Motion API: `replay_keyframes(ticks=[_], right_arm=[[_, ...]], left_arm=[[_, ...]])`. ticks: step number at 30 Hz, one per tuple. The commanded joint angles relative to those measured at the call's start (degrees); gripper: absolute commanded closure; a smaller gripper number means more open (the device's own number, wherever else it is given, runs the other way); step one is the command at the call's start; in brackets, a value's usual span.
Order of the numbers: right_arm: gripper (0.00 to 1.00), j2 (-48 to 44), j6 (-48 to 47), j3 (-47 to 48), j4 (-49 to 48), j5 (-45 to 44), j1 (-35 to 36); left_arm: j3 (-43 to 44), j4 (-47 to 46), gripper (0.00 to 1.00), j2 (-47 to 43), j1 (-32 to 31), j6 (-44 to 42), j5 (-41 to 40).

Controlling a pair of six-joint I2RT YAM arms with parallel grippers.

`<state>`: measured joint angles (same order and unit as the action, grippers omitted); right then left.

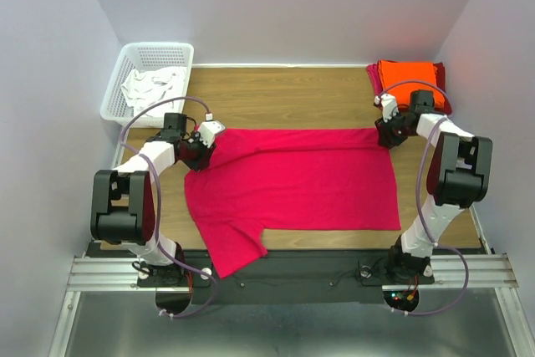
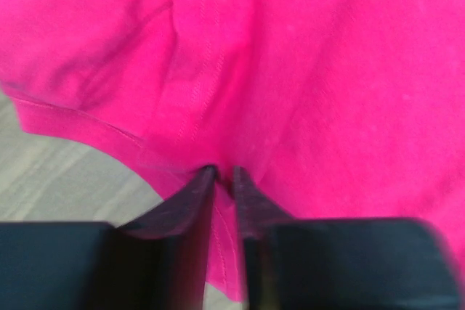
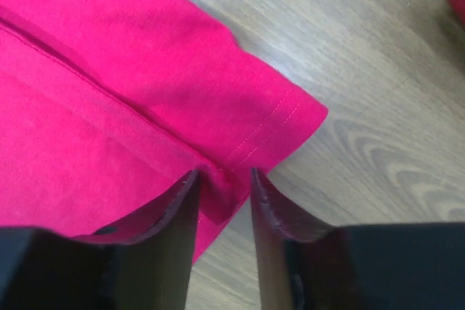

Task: Fold and stack the t-shirts
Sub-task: Fold the tshirt

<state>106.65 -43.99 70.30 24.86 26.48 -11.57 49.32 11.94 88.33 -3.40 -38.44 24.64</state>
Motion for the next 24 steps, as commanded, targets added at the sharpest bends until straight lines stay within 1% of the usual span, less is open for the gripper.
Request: replay_keyframes(ticks=[1,4,5,6,8,9,10,15,17,20,21,23,24], right_arm=[[0.59,-3.5,-1.8,0.7,2.2,-0.6,-0.5],[0.54,-5.4,-1.4,1.9,4.1,1.0,-0.5],[0.49,-6.0,-0.9,2.4,4.4,1.5,-0.5],[0.48,-5.9,-0.5,3.0,4.6,1.5,-0.5],[0.48,-4.6,1.4,5.5,5.7,1.6,-0.5],[0.48,-4.2,2.2,7.1,6.2,1.9,-0.5],[0.49,-3.6,2.2,7.1,6.9,2.3,-0.5],[0.50,-1.4,4.4,10.6,9.7,3.8,0.9],[0.50,-1.0,5.9,11.6,9.9,4.6,2.0],[0.50,0.0,10.8,14.2,9.8,6.4,5.9],[0.50,0.5,12.2,15.2,9.7,7.1,8.5],[0.52,2.5,17.3,17.3,9.5,8.8,11.3],[0.53,3.4,21.2,19.8,8.9,9.3,14.5]], left_arm=[[4.4,7.5,0.61,-2.7,0.7,-5.3,3.4],[7.9,9.6,0.55,-3.9,0.8,-5.3,4.9],[8.9,10.1,0.54,-3.8,0.8,-5.1,5.7],[9.8,10.3,0.53,-3.4,0.8,-4.8,6.1],[12.5,10.2,0.52,-1.5,0.8,-3.1,7.1],[14.2,9.9,0.50,0.4,0.8,-1.8,7.3],[14.2,9.8,0.50,0.4,0.8,-1.8,7.2],[17.5,8.8,0.42,6.6,0.8,0.3,6.9],[17.7,9.0,0.41,7.5,0.8,0.6,6.6],[16.7,9.1,0.41,7.9,0.8,0.6,6.3],[16.3,9.1,0.41,7.7,0.8,0.9,6.2],[15.2,9.2,0.41,7.1,0.8,1.0,5.9],[14.8,9.3,0.41,6.9,0.8,1.2,5.6]])
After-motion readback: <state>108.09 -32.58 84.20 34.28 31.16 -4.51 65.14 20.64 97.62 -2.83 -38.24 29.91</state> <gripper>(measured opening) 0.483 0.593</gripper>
